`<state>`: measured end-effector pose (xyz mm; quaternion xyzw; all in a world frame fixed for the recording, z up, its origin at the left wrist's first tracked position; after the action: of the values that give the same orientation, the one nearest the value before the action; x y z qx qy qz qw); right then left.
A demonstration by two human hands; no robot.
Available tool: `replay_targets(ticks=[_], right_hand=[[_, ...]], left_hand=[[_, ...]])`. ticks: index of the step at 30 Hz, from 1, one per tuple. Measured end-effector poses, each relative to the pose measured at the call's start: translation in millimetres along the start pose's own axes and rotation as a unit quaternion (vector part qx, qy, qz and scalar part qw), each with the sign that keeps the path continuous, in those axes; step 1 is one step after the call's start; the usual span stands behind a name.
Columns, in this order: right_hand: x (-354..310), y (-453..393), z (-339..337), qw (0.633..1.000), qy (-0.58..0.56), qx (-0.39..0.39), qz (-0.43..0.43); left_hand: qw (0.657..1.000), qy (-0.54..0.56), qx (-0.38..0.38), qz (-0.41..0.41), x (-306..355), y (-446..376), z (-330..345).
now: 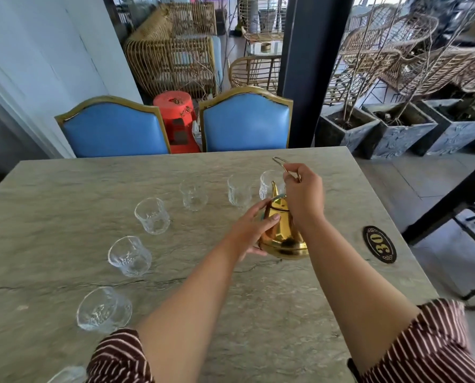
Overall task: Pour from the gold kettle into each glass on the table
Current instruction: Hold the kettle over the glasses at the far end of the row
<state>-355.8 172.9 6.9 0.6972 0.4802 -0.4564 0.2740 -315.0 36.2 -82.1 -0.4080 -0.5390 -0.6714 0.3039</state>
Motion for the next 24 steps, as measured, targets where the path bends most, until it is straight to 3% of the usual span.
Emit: replay_targets(ticks=[24], right_hand=[[-2.1,-6.1,1.5,0.999,0.033,-0.009,0.012]], left_hand=[[0.999,0.038,-0.011,-0.013,-6.1,-5.1,-0.3]])
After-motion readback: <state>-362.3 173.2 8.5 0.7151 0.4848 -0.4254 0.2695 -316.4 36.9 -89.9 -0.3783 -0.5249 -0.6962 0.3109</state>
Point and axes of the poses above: each hand's wrist, its own y-axis away from the middle knuckle, its own z-axis out of the palm, x = y × z, the point moved 8 cm from there along -y, towards the middle knuckle, and after that the axes turned 4 degrees about y, right-handed, at the moved point
